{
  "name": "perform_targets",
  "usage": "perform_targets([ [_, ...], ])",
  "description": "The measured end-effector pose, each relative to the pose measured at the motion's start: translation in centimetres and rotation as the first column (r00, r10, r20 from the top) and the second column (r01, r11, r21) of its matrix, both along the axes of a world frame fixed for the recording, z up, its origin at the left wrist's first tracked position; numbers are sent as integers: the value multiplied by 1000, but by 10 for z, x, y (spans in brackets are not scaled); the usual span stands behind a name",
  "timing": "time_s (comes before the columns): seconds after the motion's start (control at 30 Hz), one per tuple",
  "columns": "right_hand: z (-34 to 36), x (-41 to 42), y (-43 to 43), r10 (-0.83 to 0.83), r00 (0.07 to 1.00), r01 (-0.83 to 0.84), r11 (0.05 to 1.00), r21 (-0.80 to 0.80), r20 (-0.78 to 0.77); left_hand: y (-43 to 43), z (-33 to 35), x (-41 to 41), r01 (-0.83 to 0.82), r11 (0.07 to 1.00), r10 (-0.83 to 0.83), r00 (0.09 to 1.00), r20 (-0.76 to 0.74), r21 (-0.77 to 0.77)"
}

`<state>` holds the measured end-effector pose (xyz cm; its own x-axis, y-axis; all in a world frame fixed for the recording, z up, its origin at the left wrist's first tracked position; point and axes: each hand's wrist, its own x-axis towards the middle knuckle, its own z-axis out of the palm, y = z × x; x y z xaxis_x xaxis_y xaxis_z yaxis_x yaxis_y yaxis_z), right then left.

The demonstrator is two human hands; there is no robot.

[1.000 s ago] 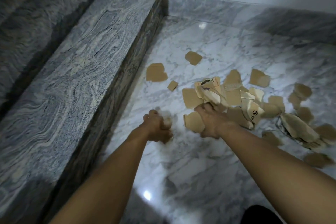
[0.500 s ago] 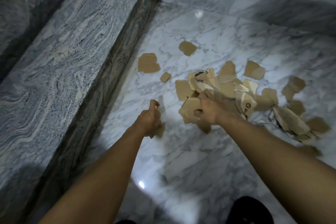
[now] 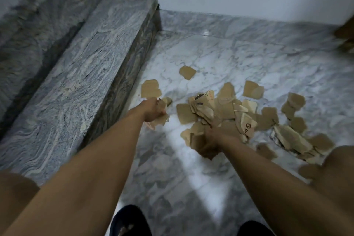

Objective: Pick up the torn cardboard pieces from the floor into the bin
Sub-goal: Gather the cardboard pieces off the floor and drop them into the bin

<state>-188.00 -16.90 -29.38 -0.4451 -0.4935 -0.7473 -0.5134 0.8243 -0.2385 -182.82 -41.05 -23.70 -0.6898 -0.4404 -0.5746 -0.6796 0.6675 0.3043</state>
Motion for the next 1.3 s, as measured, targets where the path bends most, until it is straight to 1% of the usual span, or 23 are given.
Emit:
perform_targets([
  [0.07, -9, 7, -11, 37, 996, -37, 999, -1, -83, -11, -16, 0, 69, 998, -68, 995, 67, -15],
  [0.13, -25, 9, -26, 3, 983, -14, 998, -56, -182, -26, -33, 4, 114, 993, -109, 989, 100, -39],
  [0.23, -41, 12, -34, 30, 951, -40, 999, -25, -308, -46, -51, 8, 113, 994, -113, 991, 67, -9],
  [0.3, -47, 11, -41, 15, 939, -30, 999, -38, -343, -59, -61, -3, 133, 991, -133, 991, -23, -6],
  [0.37, -52, 4, -45, -31, 935, 11, 998, -60, -352, -68, -75, -23, 202, 979, -201, 972, -120, -4],
  [0.4, -52, 2, -47, -34, 943, 13, 998, -65, -331, -69, -80, -33, 259, 966, -256, 955, -153, -1],
  [0.47, -51, 1, -50, -43, 956, 28, 998, -58, -291, -68, -97, -47, 380, 925, -378, 910, -169, -23],
  [0.5, -52, 2, -49, -34, 954, 18, 998, -54, -299, -65, -105, -49, 429, 902, -430, 889, -157, -44],
  [0.57, -51, 6, -49, 32, 936, -40, 999, -16, -351, -57, -118, -46, 459, 883, -469, 866, -174, -96],
  [0.63, -51, 7, -47, 105, 909, -105, 994, 22, -403, -52, -126, -43, 450, 883, -468, 859, -208, -130],
  [0.7, -50, 7, -46, 156, 887, -164, 986, 19, -435, -49, -128, -39, 416, 904, -428, 876, -220, -103],
  [0.73, -49, 7, -45, 166, 881, -184, 983, 3, -444, -48, -127, -35, 379, 922, -386, 895, -223, -75],
  [0.8, -48, 6, -46, 180, 877, -212, 977, -23, -445, -48, -124, -29, 264, 964, -250, 942, -223, 36],
  [0.83, -47, 6, -47, 188, 871, -225, 974, -28, -454, -50, -123, -27, 211, 972, -186, 958, -220, 99],
  [0.9, -41, 3, -51, 236, 853, -268, 963, -2, -465, -63, -116, -29, 162, 976, -127, 965, -228, 145],
  [0.97, -33, -4, -58, 348, 839, -349, 934, 78, -418, -84, -111, -41, 158, 983, -131, 959, -250, 95],
  [1.03, -26, -12, -65, 407, 850, -383, 914, 137, -334, -105, -106, -56, 147, 988, -128, 955, -268, 54],
  [1.1, -19, -26, -75, 366, 901, -346, 930, 123, -232, -122, -110, -68, 151, 988, -151, 963, -221, -20],
  [1.13, -17, -34, -81, 314, 928, -308, 949, 61, -200, -126, -112, -71, 169, 984, -177, 970, -169, -60],
  [1.2, -12, -54, -98, 219, 955, -234, 971, -55, -200, -130, -125, -71, 224, 973, -228, 971, -71, -61],
  [1.23, -12, -63, -106, 198, 958, -218, 973, -80, -207, -131, -134, -68, 232, 972, -233, 971, -46, -34],
  [1.27, -10, -71, -115, 184, 958, -213, 970, -116, -220, -131, -140, -66, 245, 969, -246, 968, -46, -37],
  [1.3, -13, -76, -121, 187, 951, -220, 969, -111, -246, -132, -144, -65, 258, 964, -263, 962, -67, -68],
])
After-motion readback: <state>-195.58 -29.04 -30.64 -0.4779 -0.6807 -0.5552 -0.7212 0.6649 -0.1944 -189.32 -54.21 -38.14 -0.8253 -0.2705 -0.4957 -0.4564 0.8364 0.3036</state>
